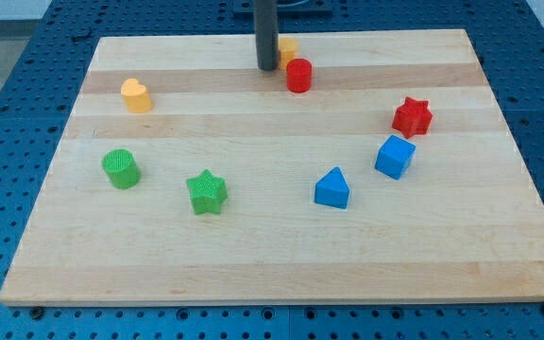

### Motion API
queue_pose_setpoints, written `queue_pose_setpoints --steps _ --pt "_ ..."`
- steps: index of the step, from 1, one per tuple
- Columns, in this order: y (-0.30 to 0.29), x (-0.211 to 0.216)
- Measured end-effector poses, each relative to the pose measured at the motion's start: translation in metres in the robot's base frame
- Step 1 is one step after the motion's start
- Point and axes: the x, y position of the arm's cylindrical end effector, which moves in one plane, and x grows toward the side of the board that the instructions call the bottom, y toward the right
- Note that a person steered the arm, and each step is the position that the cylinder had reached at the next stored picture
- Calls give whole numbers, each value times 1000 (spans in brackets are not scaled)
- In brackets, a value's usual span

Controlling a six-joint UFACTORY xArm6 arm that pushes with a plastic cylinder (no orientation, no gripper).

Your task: Slide your arm near yellow heart

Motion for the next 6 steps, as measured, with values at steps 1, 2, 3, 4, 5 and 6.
queue_pose_setpoints --steps 1,2,3,4,5,6 --pt "1 -5" --pt "-45 -6" --pt "-100 -26" --pt "-171 -29" --pt "-236 -16" --pt "-263 24"
